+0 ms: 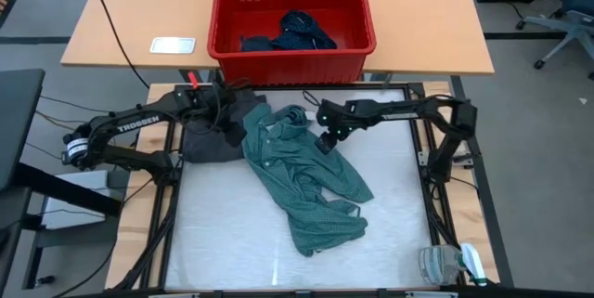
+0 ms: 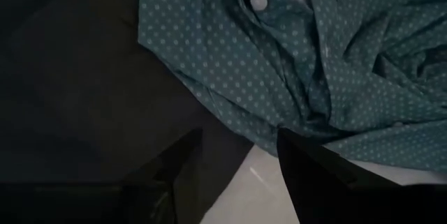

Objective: Fold laundry
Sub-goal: Fold the dark green polo

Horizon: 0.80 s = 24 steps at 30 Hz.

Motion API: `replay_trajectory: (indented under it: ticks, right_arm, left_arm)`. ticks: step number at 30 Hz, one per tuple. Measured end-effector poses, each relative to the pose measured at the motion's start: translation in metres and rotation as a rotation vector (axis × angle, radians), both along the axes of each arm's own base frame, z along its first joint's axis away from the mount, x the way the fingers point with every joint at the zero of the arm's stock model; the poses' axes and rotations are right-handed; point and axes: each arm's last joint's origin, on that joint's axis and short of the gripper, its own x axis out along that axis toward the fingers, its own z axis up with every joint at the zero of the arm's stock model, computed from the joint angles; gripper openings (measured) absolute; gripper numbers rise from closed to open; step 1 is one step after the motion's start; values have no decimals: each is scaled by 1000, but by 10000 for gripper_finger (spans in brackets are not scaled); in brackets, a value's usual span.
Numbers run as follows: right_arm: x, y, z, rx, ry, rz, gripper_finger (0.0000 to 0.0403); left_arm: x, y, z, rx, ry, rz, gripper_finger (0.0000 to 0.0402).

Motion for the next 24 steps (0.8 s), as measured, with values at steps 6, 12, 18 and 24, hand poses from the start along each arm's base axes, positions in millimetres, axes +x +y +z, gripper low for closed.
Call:
replay_trajectory:
  ticks: [6, 12, 18, 24]
  right_arm:
    - [2, 9, -21, 137, 60, 80, 119]
    - [-2, 30, -6, 203, 65, 198, 14]
    - [-13, 67, 53, 394, -151, 301, 6]
    - [-22, 91, 99, 393, -368, 370, 4]
  left_arm:
    - [4, -8, 0, -12, -3, -18, 188]
    - [6, -11, 0, -11, -13, 10, 188]
    - [11, -19, 1, -32, -29, 16, 188]
    - [23, -31, 5, -51, -123, 15, 188]
